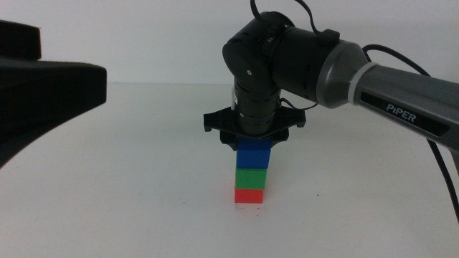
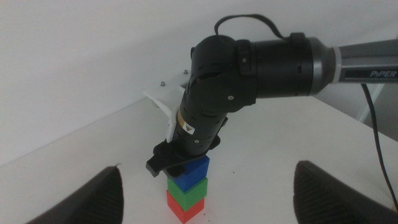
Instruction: Stack red cubes first, then green, then blue cubes in a specific spot.
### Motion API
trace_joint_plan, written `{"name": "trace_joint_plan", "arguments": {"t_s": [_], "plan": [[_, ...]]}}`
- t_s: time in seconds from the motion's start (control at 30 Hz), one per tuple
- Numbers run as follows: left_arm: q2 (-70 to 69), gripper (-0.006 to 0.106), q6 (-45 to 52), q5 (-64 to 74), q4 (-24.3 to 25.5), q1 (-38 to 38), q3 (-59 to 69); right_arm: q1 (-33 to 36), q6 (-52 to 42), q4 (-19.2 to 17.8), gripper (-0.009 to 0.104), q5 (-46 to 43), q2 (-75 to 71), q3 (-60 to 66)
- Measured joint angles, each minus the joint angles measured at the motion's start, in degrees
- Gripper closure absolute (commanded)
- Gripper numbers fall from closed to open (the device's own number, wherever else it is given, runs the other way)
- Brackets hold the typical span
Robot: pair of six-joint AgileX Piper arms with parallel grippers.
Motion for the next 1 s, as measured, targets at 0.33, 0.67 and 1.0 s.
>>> {"name": "trace_joint_plan", "arguments": {"t_s": [0.33,0.67,1.0], "plan": [[0.0,0.007,0.0,0.0,0.0,0.0,0.0,0.0,0.0,0.1,0.008,0.0,-0.1,0.0],[0.0,0.007,0.0,0.0,0.0,0.0,0.0,-5.1,-3.9,-5.6,0.008,-0.9,-28.6,11.2],[0.0,0.007,0.0,0.0,0.0,0.0,0.0,-32.4,-27.1,1.3,0.008,-21.7,-66.4,48.8]]}}
